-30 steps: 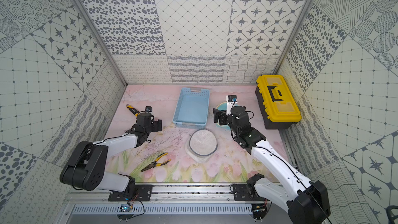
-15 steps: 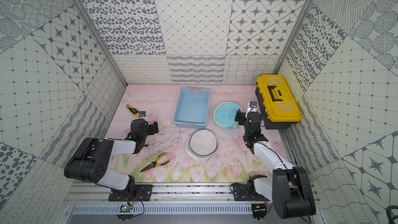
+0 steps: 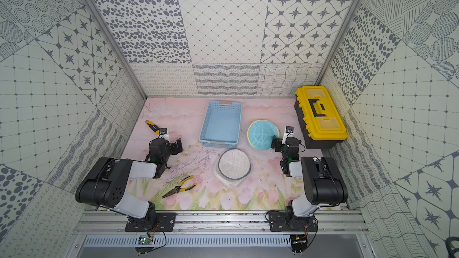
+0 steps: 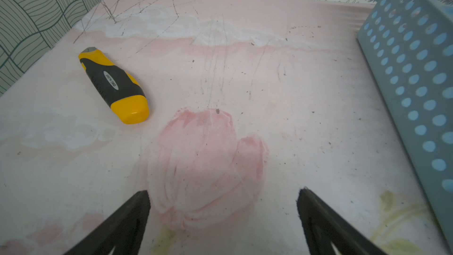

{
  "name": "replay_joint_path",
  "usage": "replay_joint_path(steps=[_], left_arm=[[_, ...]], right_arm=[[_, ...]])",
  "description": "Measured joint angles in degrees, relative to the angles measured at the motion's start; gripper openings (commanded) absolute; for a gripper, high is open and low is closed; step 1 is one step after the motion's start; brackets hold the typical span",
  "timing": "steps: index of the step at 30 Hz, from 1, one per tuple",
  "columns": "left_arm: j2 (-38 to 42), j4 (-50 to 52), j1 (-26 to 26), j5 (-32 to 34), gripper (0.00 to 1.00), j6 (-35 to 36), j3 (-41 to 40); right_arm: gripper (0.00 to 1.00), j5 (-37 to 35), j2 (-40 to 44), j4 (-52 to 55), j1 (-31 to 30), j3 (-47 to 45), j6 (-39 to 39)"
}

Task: Turn the laundry bag inside out
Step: Reset both arms

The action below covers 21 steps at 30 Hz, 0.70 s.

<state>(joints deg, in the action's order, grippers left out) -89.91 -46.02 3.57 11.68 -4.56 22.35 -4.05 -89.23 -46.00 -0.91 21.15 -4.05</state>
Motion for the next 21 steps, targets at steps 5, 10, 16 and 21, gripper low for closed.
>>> replay_joint_path(steps=[5,10,16,21], left_arm=[[0.0,0.0,0.0,-0.55,0.99,-0.07,0.0],[0.0,0.0,0.0,-0.63,0.99,-0.22,0.0],[0.0,0.0,0.0,-0.76,0.99,-0.31,0.0],[0.0,0.0,0.0,-0.76,0.99,-0.37,0.0]], right_arm=[[0.97,0.0,0.02,-0.52,-0.46,0.72,0.33],[0.97,-0.02,0.02,-0.52,-0.52,0.72,0.61],[0.97,-0.57,0.02,-0.5,-1.09,0.76,1.01],[0.97,-1.38,0.02,-0.5,-2.08,0.87,1.6]])
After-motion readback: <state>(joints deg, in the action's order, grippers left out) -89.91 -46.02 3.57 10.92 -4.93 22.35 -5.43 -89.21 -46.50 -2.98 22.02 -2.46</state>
